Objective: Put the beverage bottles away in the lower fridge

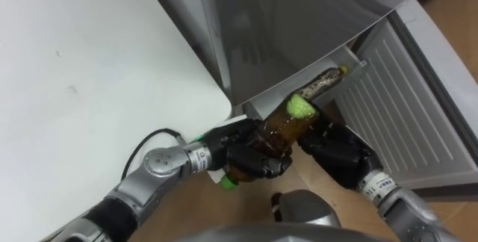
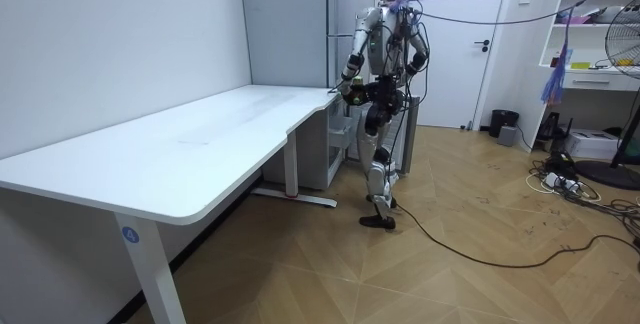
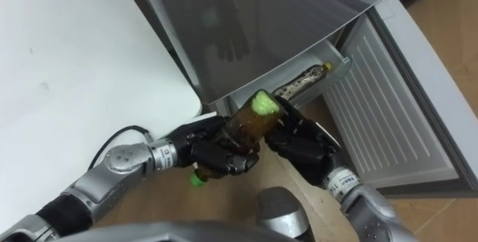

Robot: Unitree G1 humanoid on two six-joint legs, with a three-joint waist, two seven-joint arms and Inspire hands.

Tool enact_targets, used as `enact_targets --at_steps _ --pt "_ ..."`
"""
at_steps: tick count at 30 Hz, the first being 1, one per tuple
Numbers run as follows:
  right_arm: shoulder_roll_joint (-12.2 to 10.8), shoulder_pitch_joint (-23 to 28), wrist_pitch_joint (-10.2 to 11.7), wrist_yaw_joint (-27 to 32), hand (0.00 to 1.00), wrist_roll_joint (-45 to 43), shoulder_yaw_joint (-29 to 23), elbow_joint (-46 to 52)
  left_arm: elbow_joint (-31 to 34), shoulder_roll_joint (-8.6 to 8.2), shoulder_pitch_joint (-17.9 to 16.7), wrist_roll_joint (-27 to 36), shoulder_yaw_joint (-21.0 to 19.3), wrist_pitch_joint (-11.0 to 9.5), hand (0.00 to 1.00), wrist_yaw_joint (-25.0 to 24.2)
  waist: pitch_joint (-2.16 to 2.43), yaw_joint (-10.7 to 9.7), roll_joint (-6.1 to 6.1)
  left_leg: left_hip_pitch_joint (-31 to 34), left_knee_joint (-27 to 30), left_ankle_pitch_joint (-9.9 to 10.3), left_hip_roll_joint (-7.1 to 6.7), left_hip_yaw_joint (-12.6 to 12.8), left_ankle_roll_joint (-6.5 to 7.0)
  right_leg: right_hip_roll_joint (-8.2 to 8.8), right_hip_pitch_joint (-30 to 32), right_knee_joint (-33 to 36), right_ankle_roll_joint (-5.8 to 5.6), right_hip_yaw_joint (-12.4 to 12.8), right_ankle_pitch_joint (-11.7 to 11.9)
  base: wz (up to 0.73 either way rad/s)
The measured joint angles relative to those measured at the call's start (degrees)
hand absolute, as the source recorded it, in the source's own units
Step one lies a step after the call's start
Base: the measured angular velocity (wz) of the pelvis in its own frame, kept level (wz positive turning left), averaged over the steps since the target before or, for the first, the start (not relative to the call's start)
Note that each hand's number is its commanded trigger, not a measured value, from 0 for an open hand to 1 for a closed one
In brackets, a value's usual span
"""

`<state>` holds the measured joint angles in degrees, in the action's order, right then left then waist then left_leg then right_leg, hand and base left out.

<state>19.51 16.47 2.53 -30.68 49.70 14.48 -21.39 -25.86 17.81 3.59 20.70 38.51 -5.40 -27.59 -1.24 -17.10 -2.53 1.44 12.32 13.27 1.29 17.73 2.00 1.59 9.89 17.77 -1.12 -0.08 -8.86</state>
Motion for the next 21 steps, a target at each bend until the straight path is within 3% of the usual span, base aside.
enact_targets --at_steps 10,17,20,21 --pt "-1.2 -0.1 0.0 0.0 0.0 2.0 0.0 0.0 -1.3 -0.83 0.7 0.0 0.0 -1.5 1.0 1.2 -0.39 0.1 0.04 1.1 0.7 0.0 -0.07 0.0 0.02 0.17 1.2 1.0 0.03 0.0 -0.1 0.0" --pt "-1.2 -0.1 0.6 0.2 0.0 2.3 0.1 0.0 -3.0 -1.34 0.9 0.0 0.5 -4.0 1.0 2.0 -0.36 0.2 0.0 1.0 0.7 0.0 -0.13 0.1 0.02 0.17 1.2 1.0 0.03 0.0 0.0 0.0" --pt "-1.2 -0.1 0.6 0.7 0.0 3.3 0.5 0.0 -3.6 -1.4 1.4 0.5 0.9 -4.2 1.0 2.1 -0.36 0.2 0.01 1.0 0.8 0.0 -0.1 0.1 0.02 0.19 1.2 0.9 0.03 0.0 0.0 0.0" --pt "-1.2 -0.1 0.6 0.8 0.0 4.7 0.9 0.1 -3.6 -1.42 1.6 1.3 1.1 -4.2 1.0 2.1 -0.17 0.3 -0.29 1.0 0.9 0.0 -0.03 0.1 0.02 0.19 1.2 0.9 0.03 0.0 0.0 0.0"
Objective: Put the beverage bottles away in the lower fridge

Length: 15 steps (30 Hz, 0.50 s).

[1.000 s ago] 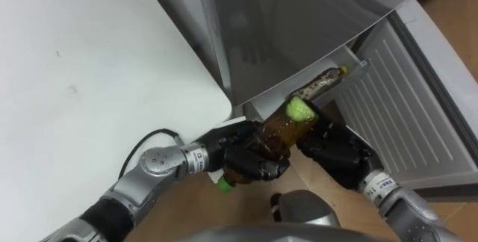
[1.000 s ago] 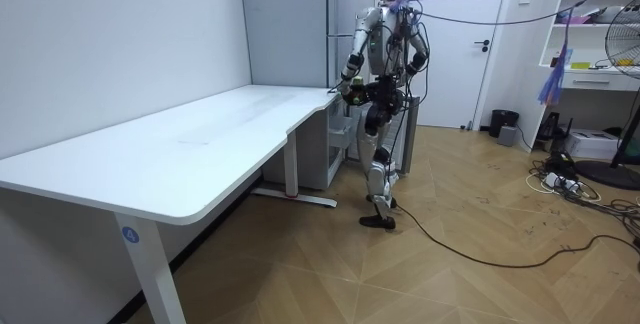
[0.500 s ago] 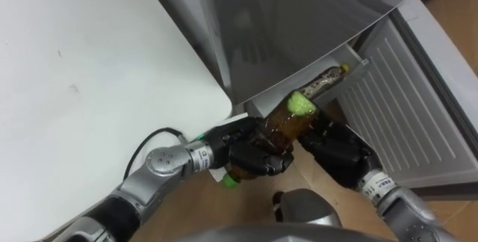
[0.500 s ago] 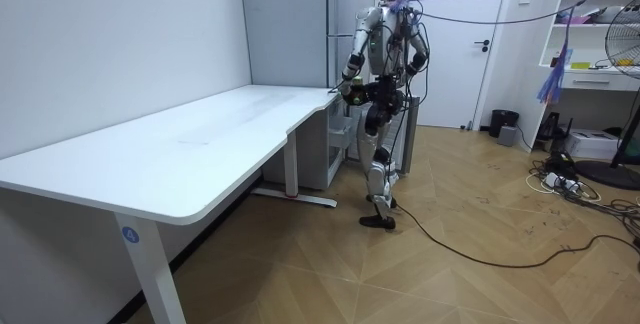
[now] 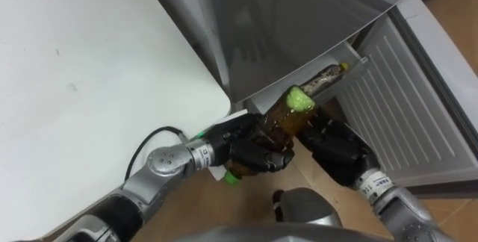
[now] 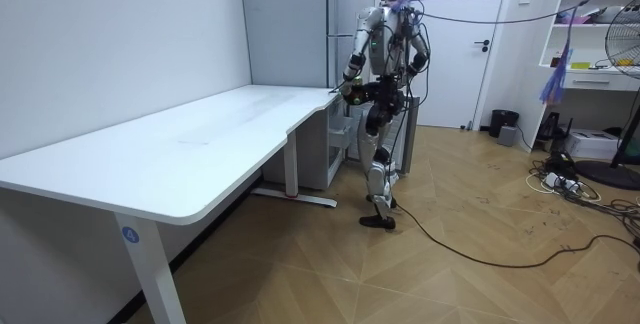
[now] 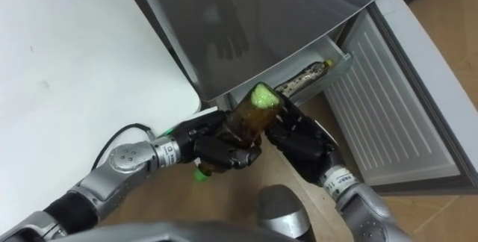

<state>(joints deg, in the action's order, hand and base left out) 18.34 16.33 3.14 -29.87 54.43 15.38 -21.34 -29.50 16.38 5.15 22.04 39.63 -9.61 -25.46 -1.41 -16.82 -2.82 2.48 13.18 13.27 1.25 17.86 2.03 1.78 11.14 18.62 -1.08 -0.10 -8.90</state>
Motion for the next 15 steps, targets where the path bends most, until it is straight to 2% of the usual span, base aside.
enact_targets --at_steps 7,10,15 --pt "-0.2 -0.1 0.0 0.0 0.0 1.9 0.1 0.0 -2.0 -0.79 0.3 4.4 -0.1 -0.2 1.0 -1.6 0.23 0.2 -0.35 -0.3 -0.6 0.0 0.15 0.8 0.0 -0.16 -0.2 0.2 0.0 0.5 0.0 -0.03" --pt "-0.8 -0.1 0.0 0.0 0.0 2.0 0.0 0.1 -2.4 -0.99 0.6 4.9 -0.4 0.1 1.0 -1.8 0.18 0.2 -0.25 -0.4 -0.6 0.0 0.19 0.8 -0.01 -0.24 -0.2 0.2 0.01 0.8 0.0 -0.01" --pt "-1.1 -0.1 0.0 0.0 0.0 2.0 -0.2 0.1 -3.1 -1.49 0.8 4.9 -1.1 0.2 1.0 -2.8 0.07 1.6 0.06 -1.1 -0.9 0.0 0.28 1.8 -0.01 -0.42 -0.1 0.3 0.02 1.7 0.0 -0.12"
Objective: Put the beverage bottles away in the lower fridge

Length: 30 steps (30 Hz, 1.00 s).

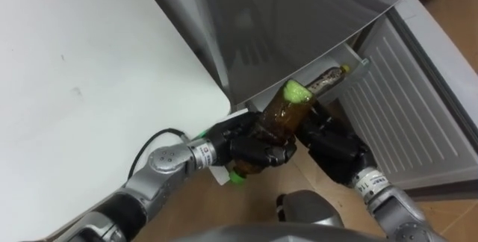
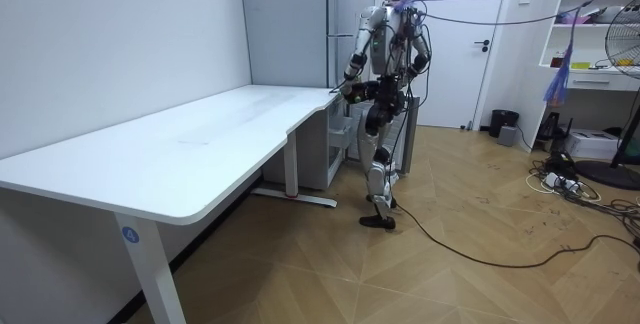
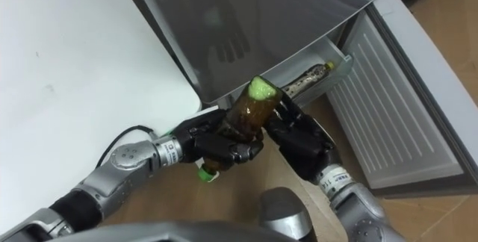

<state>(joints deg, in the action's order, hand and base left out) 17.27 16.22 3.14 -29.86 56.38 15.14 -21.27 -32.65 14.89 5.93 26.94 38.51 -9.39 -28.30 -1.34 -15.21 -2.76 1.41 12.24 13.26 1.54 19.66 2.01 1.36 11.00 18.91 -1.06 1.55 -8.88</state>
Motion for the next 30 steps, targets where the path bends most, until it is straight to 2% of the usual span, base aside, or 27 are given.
enact_targets --at_steps 12,22,28,30 --pt "-0.1 0.1 -0.3 -2.2 0.0 0.0 -0.2 0.0 -0.1 0.38 0.1 0.5 -0.7 0.6 1.0 -1.7 0.16 1.2 1.34 -1.1 -0.1 0.0 0.28 0.6 -0.06 -0.19 -0.8 -0.3 0.21 0.0 0.3 -0.02" --pt "-1.0 0.1 -1.8 -2.2 0.0 2.8 -0.5 0.0 -0.3 0.4 0.1 1.4 -2.2 2.5 1.0 -4.1 0.34 1.6 1.17 -1.2 0.1 0.0 0.77 1.0 -0.37 -0.64 -1.0 -0.4 0.48 0.1 0.5 0.0" --pt "-2.6 0.1 -2.3 -4.2 0.0 6.4 -0.7 0.2 -2.3 -0.79 0.1 2.1 -4.7 3.1 1.0 -7.3 0.49 1.7 0.99 -1.8 0.2 0.1 0.83 1.0 -0.47 -0.94 -1.6 -0.4 0.5 0.9 0.5 -0.02" --pt "-3.0 0.1 -3.1 -5.9 0.0 7.1 -0.7 0.2 -2.7 -1.11 0.1 2.3 -5.4 3.7 1.0 -7.8 0.6 1.8 0.82 -1.9 0.3 0.1 0.89 1.1 -0.51 -0.98 -1.6 -0.3 0.54 1.0 0.5 -0.02"
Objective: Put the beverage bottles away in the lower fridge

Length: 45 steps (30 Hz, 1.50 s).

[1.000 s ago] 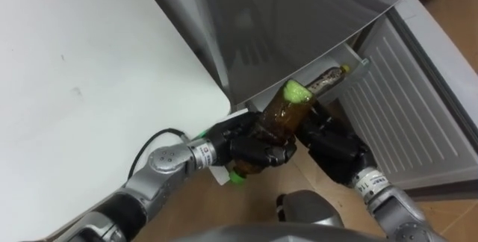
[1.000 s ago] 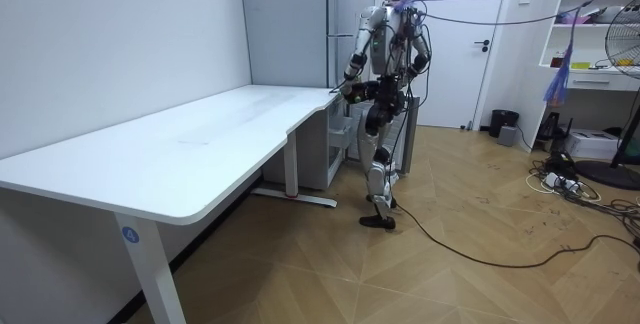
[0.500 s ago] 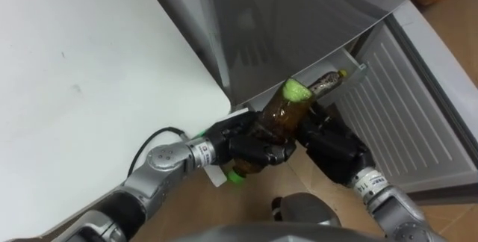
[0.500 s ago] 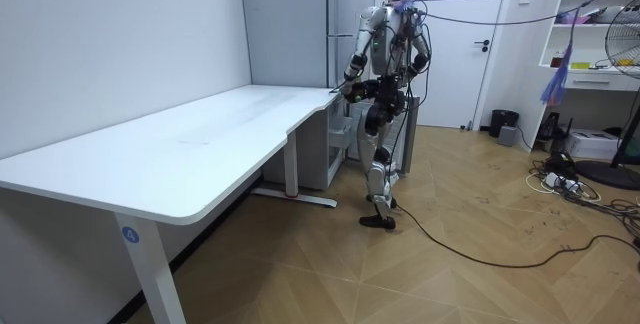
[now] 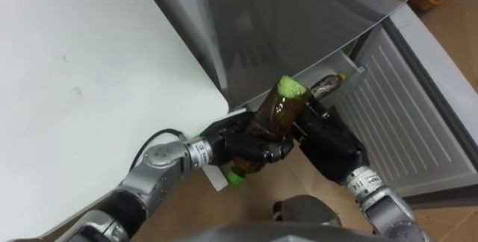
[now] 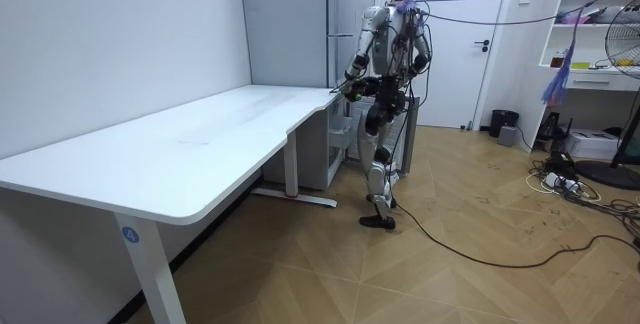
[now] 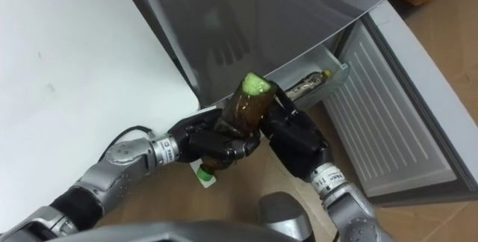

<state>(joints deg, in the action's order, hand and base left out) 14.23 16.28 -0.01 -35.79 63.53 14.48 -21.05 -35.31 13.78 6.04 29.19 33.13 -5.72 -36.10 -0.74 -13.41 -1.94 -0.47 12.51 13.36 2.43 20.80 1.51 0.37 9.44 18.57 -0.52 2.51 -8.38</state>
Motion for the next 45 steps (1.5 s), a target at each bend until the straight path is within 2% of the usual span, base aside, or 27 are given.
enact_targets --at_steps 3,7,15,22,30,37,45 --pt "-0.2 0.0 -0.7 -1.9 0.0 0.7 0.0 0.0 -0.3 -0.26 0.0 0.0 -0.8 0.9 1.0 -1.0 0.19 1.0 -0.23 -0.2 0.2 0.2 0.31 0.8 -0.22 -0.38 0.1 0.1 0.13 0.7 0.1 -0.14" --pt "-0.4 0.0 -1.6 -3.5 0.0 2.2 0.0 1.0 -0.5 -0.46 0.0 0.0 -1.6 1.6 1.0 -1.8 0.31 1.3 -0.42 -0.1 0.2 0.2 0.5 0.9 -0.34 -0.53 0.2 0.2 0.3 0.6 0.1 -0.02" --pt "-0.2 0.0 -5.2 -4.8 0.0 2.3 -2.3 2.0 -0.4 -0.71 -0.2 0.0 -2.2 2.2 1.0 -2.3 0.32 1.6 -0.4 -0.1 0.1 0.1 0.55 0.9 -0.41 -0.57 0.2 0.3 0.38 0.6 0.0 0.0" --pt "-0.4 0.0 -5.4 -6.6 0.0 2.5 -3.4 3.3 -0.2 -0.7 -0.2 -0.2 -2.8 3.3 1.0 -3.0 0.34 1.6 -0.41 -0.1 0.2 0.1 0.65 0.9 -0.46 -0.64 0.2 0.2 0.39 0.6 0.1 0.0" --pt "-0.3 -0.5 -7.5 -7.7 0.0 2.9 -4.0 4.2 0.0 -0.84 -0.6 -0.1 -3.7 3.4 1.0 -3.4 0.39 1.5 -0.28 -0.1 0.2 0.1 0.73 0.9 -0.53 -0.71 0.2 0.2 0.49 0.6 0.0 0.0" --pt "-0.4 -0.6 -8.2 -7.7 0.0 2.9 -4.4 4.2 -0.1 -0.83 -0.6 -0.2 -3.7 3.4 1.0 -3.4 0.41 1.6 -0.19 -0.1 0.2 0.1 0.74 1.0 -0.54 -0.73 0.2 0.2 0.49 0.6 0.0 0.0" --pt "0.1 -2.7 -8.8 -8.3 0.0 -2.5 -5.2 4.2 -0.3 -0.53 -0.5 -0.3 -3.9 3.3 1.0 -3.2 0.35 1.3 0.21 -0.1 0.3 0.1 0.78 1.1 -0.56 -0.73 0.1 0.1 0.55 0.6 0.0 0.0"
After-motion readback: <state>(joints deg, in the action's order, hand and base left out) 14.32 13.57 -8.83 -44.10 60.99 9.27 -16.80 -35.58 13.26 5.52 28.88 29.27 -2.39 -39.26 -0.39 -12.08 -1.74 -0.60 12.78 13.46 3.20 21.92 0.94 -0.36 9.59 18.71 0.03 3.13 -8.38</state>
